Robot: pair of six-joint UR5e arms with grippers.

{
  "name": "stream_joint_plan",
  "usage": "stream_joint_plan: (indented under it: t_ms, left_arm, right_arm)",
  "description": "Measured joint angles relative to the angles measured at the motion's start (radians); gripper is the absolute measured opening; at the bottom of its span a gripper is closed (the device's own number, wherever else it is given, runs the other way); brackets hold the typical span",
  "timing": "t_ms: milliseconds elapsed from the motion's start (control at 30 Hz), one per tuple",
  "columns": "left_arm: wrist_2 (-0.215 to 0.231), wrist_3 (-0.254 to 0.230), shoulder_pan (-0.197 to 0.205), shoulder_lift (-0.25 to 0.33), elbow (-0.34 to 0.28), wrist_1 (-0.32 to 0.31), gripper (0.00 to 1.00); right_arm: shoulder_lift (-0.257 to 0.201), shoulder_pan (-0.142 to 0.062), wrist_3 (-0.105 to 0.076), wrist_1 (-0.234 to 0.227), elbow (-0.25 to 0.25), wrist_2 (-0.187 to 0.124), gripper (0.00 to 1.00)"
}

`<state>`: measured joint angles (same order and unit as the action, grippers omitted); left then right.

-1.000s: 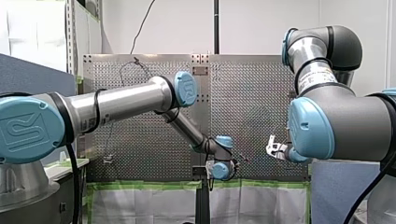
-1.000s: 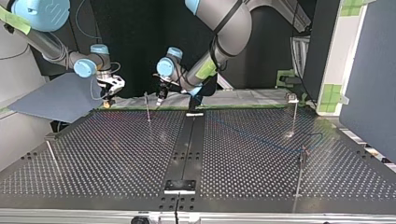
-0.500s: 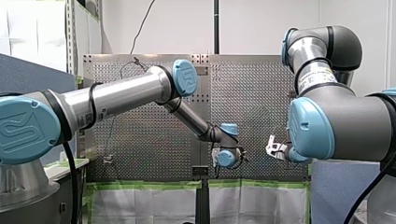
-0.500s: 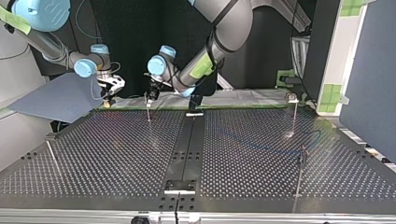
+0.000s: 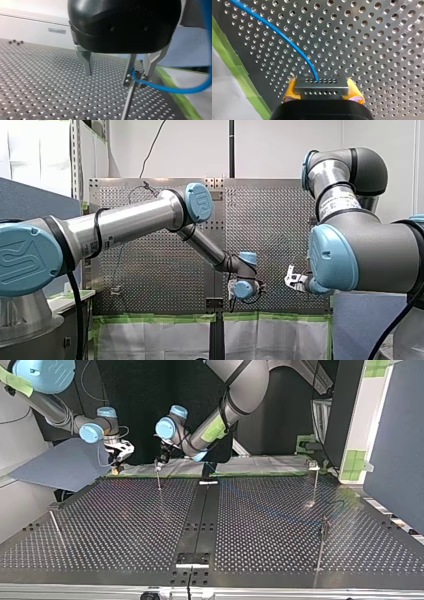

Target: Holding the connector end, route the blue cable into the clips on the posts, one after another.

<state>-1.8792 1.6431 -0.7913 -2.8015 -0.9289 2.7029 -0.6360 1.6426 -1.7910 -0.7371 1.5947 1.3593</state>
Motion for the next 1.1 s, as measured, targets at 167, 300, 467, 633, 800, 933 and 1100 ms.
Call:
stream_joint_plan:
  t_ms: [167, 300, 467, 633, 800, 933, 1100]
  left_arm:
    - [-0.027, -0.027, -0.006, 0.000, 0.000, 0.045, 1.00]
    - [-0.033, -0.030, -0.013, 0.000, 0.000, 0.078, 1.00]
    - [-0.033, -0.030, -0.029, 0.000, -0.002, 0.091, 1.00]
    - [-0.034, -0.022, -0.046, 0.000, -0.014, 0.078, 1.00]
    - [-0.036, -0.003, -0.052, 0.000, -0.020, 0.061, 1.00]
    - [-0.041, 0.012, -0.052, 0.000, -0.020, 0.058, 1.00]
    - [-0.041, 0.019, -0.053, 0.000, -0.020, 0.057, 1.00]
  right_arm:
    - [0.000, 0.000, 0.000, 0.005, 0.000, 0.000, 0.00]
    - [0.000, 0.000, 0.000, 0.008, 0.000, 0.000, 0.00]
    - [0.000, 0.000, -0.001, 0.009, 0.000, 0.000, 0.00]
    - [0.000, 0.000, -0.002, 0.014, 0.000, 0.000, 0.00]
    - [0.000, 0.000, -0.002, 0.018, 0.000, 0.000, 0.00]
    - [0.000, 0.000, -0.002, 0.019, 0.000, 0.000, 0.00]
    - [0.000, 0.000, -0.002, 0.021, 0.000, 0.000, 0.00]
